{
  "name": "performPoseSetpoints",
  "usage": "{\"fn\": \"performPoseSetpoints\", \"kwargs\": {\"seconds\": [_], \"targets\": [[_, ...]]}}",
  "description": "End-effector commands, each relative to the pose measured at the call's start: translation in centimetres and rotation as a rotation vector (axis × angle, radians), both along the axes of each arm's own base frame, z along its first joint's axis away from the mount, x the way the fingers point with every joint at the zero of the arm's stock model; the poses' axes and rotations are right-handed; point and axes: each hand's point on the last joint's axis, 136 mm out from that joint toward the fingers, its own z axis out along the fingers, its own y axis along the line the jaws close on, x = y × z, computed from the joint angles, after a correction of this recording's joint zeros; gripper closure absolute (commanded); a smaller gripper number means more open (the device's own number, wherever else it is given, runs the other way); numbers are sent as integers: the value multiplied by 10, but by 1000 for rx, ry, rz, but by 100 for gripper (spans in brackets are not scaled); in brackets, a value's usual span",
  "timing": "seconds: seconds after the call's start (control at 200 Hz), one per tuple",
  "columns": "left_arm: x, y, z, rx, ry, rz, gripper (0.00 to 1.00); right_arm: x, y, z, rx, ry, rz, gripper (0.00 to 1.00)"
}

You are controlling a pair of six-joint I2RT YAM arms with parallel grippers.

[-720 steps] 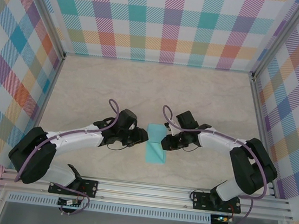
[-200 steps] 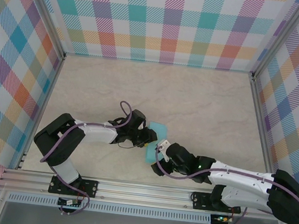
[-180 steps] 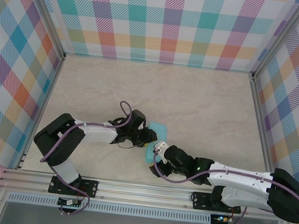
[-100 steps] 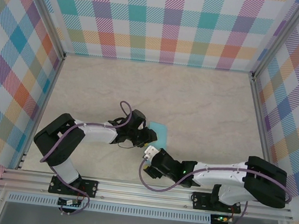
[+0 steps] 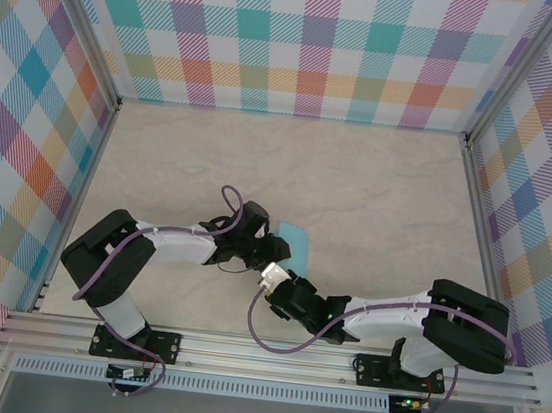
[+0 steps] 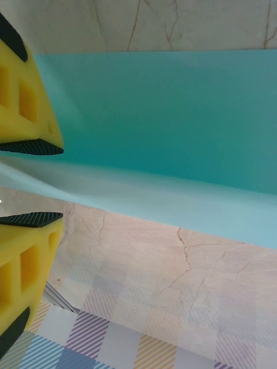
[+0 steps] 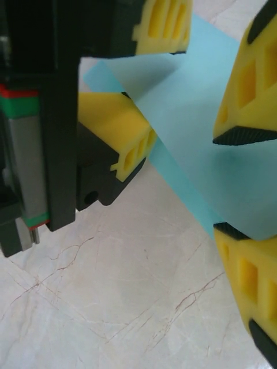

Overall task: Fold a paper plane with a square sheet of paper (pick it up from the middle)
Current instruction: Fold the triangle a second time at the center of the table.

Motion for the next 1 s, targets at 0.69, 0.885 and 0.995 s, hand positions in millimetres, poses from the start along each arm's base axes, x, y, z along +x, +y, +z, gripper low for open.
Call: {"fn": "performPoseSetpoints", "kwargs": {"seconds": [0.69,0.885,0.995], "targets": [[6,33,22,144,-74,88,53,-7,-17,14,246,379,-25,93],[4,48,31,186,-107,110,50,-1,-19,11,301,556,-40,93],[1,50,34,180,-115,105,52,4,-20,10,328,631,-57,93]]}}
